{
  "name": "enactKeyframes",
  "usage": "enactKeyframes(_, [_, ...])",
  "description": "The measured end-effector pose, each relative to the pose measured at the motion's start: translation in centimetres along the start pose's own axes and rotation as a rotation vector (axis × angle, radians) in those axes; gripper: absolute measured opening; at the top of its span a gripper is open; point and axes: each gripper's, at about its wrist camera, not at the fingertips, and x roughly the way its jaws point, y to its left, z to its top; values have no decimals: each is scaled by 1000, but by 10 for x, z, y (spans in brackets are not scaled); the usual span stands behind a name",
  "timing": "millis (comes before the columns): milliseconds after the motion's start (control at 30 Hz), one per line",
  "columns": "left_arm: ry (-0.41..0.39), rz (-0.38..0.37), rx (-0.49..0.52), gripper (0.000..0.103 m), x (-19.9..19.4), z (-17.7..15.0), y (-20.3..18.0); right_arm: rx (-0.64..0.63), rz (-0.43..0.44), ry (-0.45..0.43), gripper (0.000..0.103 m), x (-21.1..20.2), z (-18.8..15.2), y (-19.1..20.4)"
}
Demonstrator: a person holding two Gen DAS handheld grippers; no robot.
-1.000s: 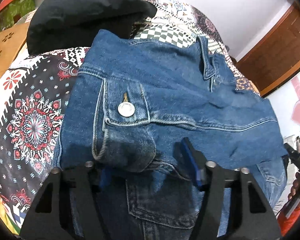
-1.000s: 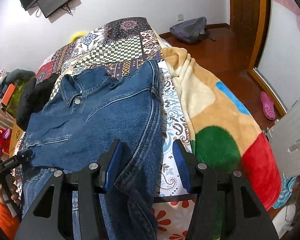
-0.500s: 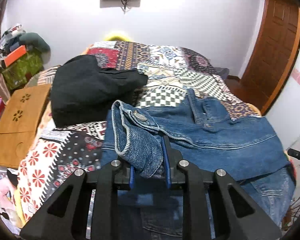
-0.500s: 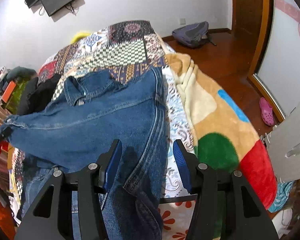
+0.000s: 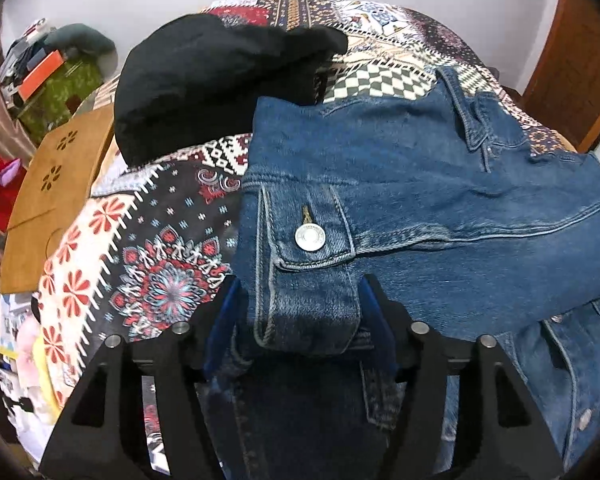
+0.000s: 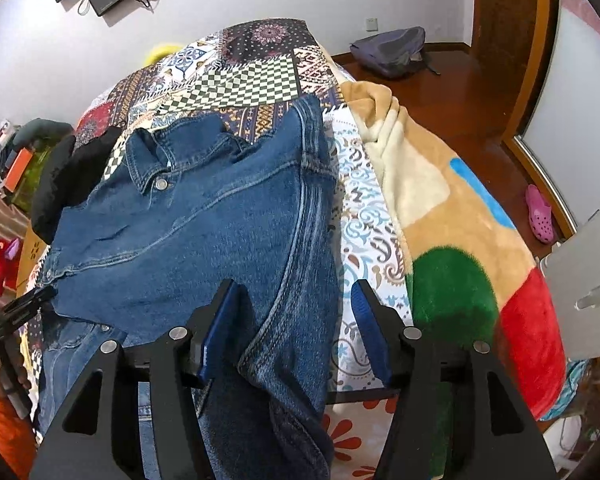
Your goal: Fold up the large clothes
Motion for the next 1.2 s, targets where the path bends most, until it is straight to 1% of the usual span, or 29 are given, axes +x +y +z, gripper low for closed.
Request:
enactKeyframes(100, [-33, 2, 22, 64, -16, 7, 3, 2, 16, -16, 54, -5, 7, -1])
enactKeyframes(133, [-46, -1, 24, 67, -21, 9, 4, 2, 22, -22, 54, -6, 10, -1])
enactKeyframes(233, [-86, -22, 19, 71, -33, 24, 10, 2, 24, -38, 54, -7, 23, 0])
enactKeyframes(300, [-93, -46, 8, 72, -33, 33, 15, -2, 21, -49, 54, -6, 31, 1])
enactKeyframes(400, [-88, -52, -11, 72, -26, 51, 22, -7, 34, -55, 54, -2, 46, 1])
enactKeyframes(567, [-40, -105, -54, 72, 3, 77, 33, 7, 49, -29, 54, 15, 61, -4])
enactKeyframes(633, [-6, -140, -72, 72, 21, 87, 37, 15, 52, -8, 54, 24, 66, -6])
enactKeyframes(733, [46, -174, -97, 72, 50, 96, 41, 43, 68, 26, 54, 42, 71, -12])
enactKeyframes(833, [99, -197, -135, 72, 79, 101, 46, 89, 103, 73, 54, 60, 74, -21])
enactKeyframes(900, [126, -227, -162, 72, 95, 102, 49, 109, 128, 98, 54, 70, 76, -25])
enactKeyframes(1000, [137, -303, -185, 72, 108, 102, 51, 114, 186, 107, 54, 78, 78, -27])
enactKeyframes(1033, [134, -318, -182, 72, 110, 102, 50, 113, 200, 108, 54, 81, 79, -26])
enactKeyframes(1067, [129, -323, -176, 72, 111, 103, 48, 111, 215, 109, 53, 83, 80, -25])
enactKeyframes(1100, [123, -331, -164, 71, 111, 104, 47, 109, 219, 112, 48, 85, 80, -25])
enactKeyframes(1133, [118, -336, -155, 66, 110, 105, 45, 108, 211, 114, 41, 88, 80, -23])
enactKeyframes(1167, [111, -341, -144, 59, 109, 105, 43, 106, 208, 110, 37, 88, 81, -23])
enactKeyframes(1200, [105, -334, -130, 56, 107, 106, 40, 103, 208, 106, 28, 88, 81, -22])
